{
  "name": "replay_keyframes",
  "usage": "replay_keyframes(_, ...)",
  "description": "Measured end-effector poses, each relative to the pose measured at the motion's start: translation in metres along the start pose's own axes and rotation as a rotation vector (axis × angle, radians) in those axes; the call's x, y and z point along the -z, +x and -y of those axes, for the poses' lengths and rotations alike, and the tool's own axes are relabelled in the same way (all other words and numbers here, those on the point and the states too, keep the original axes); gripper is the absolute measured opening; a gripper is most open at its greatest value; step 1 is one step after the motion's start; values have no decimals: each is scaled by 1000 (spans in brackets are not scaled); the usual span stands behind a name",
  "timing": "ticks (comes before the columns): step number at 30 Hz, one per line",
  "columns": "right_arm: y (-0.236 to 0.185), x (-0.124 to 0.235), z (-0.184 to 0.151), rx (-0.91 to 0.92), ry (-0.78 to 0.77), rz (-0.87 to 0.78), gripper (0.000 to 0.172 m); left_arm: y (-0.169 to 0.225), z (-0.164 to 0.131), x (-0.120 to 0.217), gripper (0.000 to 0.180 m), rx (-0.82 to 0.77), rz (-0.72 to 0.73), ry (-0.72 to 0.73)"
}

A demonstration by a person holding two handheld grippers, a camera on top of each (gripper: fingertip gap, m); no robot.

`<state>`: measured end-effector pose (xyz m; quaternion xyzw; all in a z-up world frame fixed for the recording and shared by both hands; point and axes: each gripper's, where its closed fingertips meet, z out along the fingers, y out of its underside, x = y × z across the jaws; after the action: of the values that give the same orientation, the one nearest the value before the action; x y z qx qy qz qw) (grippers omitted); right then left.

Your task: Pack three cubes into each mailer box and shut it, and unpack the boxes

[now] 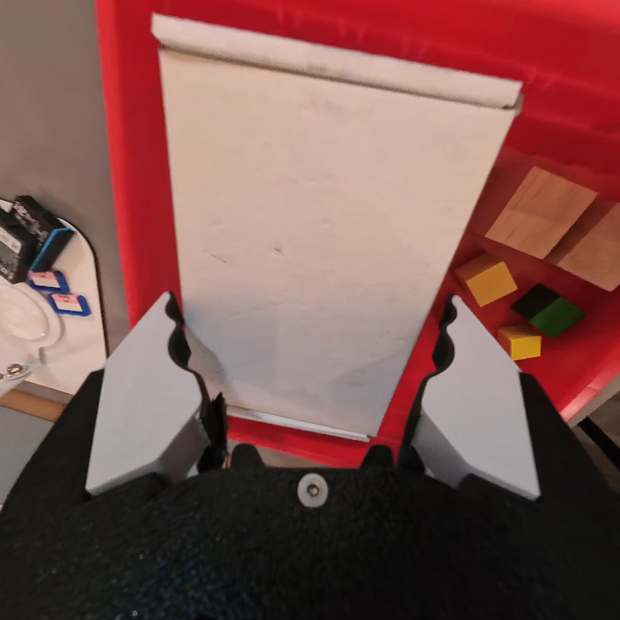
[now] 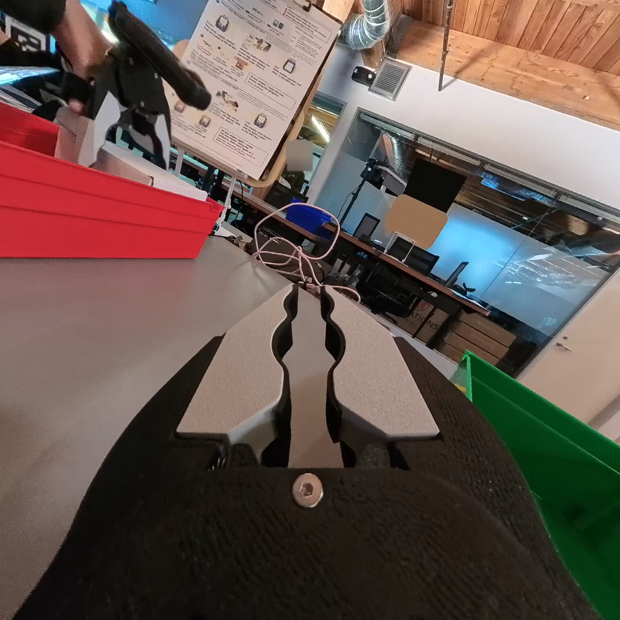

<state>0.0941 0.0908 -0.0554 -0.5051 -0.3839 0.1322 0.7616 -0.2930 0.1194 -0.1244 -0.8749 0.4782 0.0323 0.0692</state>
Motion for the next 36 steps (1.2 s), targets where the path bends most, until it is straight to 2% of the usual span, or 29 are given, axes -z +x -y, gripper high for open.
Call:
replay_keyframes(5, -1, 0, 0, 4, -2, 2, 11, -2, -8, -7, 142, -62, 51, -48)
replay_keyframes(8, 0, 0, 0, 4, 1, 0, 11, -11, -20, -1, 141, -110, 149, -109)
replay_keyframes(12, -1, 1, 1, 2, 5, 4, 11, -21, -12, 28, 140, -94, 268, -26)
replay_keyframes(14, -2, 1, 2, 7, 8, 6, 11, -26, 3, 50, 140, -88, 353, 51)
replay_keyframes(17, -3, 1, 3, 20, 10, 5, 11, -19, 47, 87, 140, -89, 466, 232)
replay_keyframes(19, -4, 1, 3, 30, 11, 3, 11, 0, 83, 104, 140, -120, 493, 326)
replay_keyframes(21, -4, 1, 3, 39, 10, 1, 11, 24, 115, 107, 140, -175, 489, 352)
replay_keyframes(23, -4, 1, 2, 44, 6, 1, 11, 50, 142, 99, 139, -234, 451, 322)
replay_keyframes(26, -3, 1, 1, 56, -1, -4, 11, 96, 178, 72, 139, -272, 278, 275)
replay_keyframes(30, -1, 2, 0, 95, -6, -25, 10, 132, 235, 32, 140, -173, 45, 335)
replay_keyframes(36, 5, 10, 12, 113, 69, -66, 9, 155, 283, -28, 141, -164, -5, 308)
